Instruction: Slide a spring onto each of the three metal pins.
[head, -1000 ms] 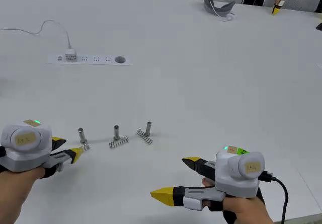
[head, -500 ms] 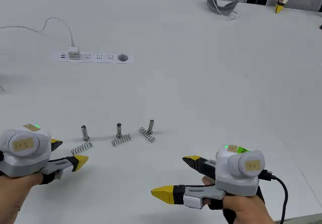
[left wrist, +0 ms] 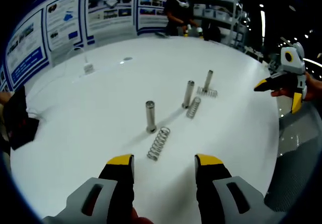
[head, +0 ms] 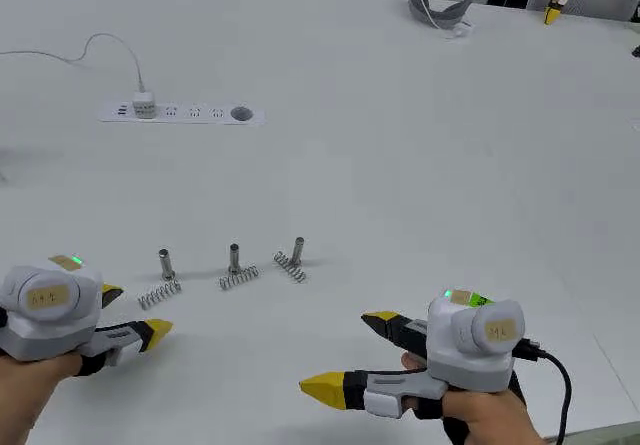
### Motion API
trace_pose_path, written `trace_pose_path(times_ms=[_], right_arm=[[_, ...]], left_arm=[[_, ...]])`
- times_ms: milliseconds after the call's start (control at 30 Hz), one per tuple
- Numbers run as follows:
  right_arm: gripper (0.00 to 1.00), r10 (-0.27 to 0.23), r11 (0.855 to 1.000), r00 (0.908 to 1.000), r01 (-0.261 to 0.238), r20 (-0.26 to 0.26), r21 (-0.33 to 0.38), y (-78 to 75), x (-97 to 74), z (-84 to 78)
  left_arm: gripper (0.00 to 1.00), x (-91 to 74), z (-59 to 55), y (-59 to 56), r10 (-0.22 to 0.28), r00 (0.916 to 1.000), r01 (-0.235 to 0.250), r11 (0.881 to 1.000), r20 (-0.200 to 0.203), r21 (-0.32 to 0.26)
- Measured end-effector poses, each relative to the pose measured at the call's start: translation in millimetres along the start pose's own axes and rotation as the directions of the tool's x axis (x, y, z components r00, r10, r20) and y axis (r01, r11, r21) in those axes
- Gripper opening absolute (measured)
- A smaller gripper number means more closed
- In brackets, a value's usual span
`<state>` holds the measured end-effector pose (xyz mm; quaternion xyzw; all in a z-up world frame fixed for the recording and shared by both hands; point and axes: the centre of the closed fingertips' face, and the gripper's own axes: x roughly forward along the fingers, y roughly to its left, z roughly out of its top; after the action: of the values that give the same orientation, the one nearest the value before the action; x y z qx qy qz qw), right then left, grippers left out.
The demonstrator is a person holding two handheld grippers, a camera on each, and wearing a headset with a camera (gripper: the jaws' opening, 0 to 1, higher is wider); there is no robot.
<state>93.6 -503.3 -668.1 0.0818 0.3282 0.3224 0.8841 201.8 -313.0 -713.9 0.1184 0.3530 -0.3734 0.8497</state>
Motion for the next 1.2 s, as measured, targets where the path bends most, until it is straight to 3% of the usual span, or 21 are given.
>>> trace_pose_path(times_ms=[533,833,1033,1200], right_arm=[[0.85,-0.004,1.000,1.0000,0.005,-0.004,0.008,1.5,-2.4,-1.5],[0.85,0.023,1.000,0.9995,-0.023,-0.020,0.002,9.3,-7.4,0.3],[0.85,0.036,0.999,0.9983,-0.037,-0.044,-0.016,9.2,-10.0,1.9],[0.85,0.037,0.999,0.9979,-0.038,-0.053,-0.032,6.6,-9.5,6.1]], left_arm=[[0.35,16.5,3.8,4.1,-0.002,1.0000,0.002,1.000,-0.005,0.028],[0.24,18.9,0.1,7.5,0.031,0.9992,-0.030,0.999,-0.025,0.031],[0.22,21.0,-3.7,9.6,0.047,0.9987,-0.046,0.999,-0.022,0.011],[0.16,22.2,0.9,10.6,0.048,0.9989,-0.048,0.999,0.002,0.003]])
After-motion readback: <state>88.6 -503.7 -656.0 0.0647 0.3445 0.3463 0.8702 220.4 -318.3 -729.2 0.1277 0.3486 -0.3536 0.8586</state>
